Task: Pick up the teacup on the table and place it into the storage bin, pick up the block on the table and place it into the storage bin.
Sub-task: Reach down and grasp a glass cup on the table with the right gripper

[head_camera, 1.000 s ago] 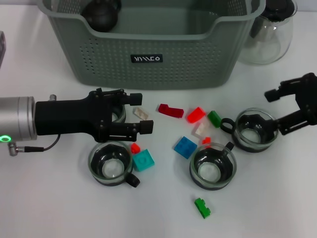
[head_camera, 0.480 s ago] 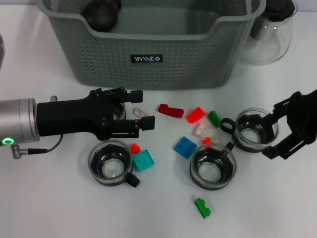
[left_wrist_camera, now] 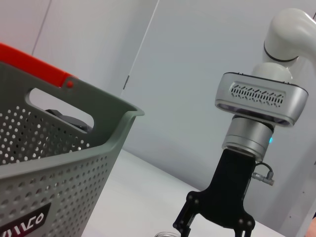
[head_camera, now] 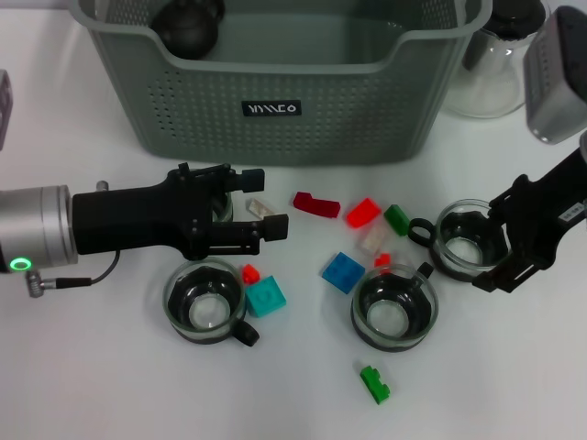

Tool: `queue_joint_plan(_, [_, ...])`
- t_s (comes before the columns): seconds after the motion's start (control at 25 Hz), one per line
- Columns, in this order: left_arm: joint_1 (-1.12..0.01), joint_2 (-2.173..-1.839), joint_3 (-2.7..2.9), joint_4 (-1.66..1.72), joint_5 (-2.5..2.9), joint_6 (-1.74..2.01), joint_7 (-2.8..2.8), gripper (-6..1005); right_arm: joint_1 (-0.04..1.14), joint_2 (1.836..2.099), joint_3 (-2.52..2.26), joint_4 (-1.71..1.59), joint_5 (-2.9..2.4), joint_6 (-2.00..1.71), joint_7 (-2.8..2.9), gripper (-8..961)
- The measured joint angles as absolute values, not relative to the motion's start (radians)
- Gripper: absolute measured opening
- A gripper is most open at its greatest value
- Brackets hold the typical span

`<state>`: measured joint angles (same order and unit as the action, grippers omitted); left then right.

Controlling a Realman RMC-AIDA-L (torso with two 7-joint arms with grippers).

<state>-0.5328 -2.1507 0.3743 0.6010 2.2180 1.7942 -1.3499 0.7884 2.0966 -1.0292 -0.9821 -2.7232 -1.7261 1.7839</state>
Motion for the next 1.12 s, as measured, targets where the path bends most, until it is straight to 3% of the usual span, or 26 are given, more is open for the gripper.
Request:
queue_joint_plan(0.64, [-0.523, -2.151, 0.373, 0.593, 2.218, 1.774, -1.344, 874, 0.776, 2.106, -1.287, -0.975, -2.668, -1.634, 1.877, 796])
queue_joint_plan(1.12, [-0.517, -2.15, 0.373, 0.59, 2.218, 1.77, -1.333, 874, 0.769, 2.103, -1.352, -0.973, -2.668, -1.61, 1.927, 289])
